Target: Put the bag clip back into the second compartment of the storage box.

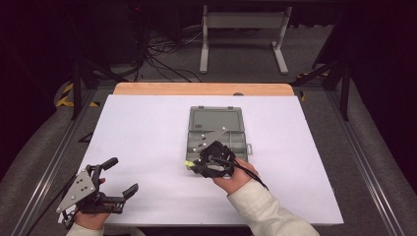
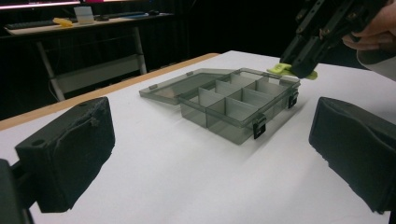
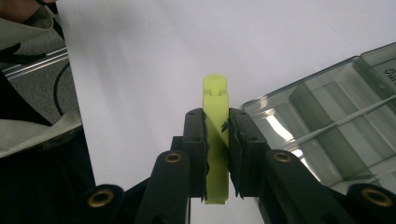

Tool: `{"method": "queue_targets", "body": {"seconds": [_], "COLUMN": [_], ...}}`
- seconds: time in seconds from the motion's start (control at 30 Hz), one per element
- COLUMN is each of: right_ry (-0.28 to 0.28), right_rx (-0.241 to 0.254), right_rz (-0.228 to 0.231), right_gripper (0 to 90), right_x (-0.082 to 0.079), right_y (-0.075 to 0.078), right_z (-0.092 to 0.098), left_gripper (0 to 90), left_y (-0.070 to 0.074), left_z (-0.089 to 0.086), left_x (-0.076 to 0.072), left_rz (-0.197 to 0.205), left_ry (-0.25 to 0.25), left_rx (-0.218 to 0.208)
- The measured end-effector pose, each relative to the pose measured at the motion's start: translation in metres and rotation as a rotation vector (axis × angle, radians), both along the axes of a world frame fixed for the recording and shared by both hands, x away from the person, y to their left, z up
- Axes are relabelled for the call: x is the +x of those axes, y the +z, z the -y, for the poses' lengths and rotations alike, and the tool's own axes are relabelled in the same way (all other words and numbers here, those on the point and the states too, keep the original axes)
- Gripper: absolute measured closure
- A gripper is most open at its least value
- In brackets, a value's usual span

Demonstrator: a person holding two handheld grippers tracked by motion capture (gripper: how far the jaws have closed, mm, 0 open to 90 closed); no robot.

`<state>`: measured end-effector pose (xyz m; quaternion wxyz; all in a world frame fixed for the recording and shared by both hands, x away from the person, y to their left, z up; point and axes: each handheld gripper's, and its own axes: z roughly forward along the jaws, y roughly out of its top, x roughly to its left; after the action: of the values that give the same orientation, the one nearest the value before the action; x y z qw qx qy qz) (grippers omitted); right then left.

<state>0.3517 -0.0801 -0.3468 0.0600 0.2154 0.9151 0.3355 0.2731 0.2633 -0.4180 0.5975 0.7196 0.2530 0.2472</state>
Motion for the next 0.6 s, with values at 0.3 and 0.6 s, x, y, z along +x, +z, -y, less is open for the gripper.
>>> {"method": "queue_targets", "body": {"seconds": [0.3, 0.6], "right_ry": [-0.049, -0.095], "right_rx": [0.009, 0.014], "right_rz": [0.018, 0.031], "right_gripper": [78.1, 78.1], "right_x": [0.02, 0.042], "right_y": [0.006, 0.01], "right_z": [0.007, 0.012], "left_gripper": [0.8, 0.8], "left_y": [0.0, 0.0], "left_z": [0.0, 0.0], "left_x": [0.0, 0.0], "left_rz": [0.001, 0.001], "left_ry": [0.001, 0.001], "left_rx": [-0.003, -0.001]}}
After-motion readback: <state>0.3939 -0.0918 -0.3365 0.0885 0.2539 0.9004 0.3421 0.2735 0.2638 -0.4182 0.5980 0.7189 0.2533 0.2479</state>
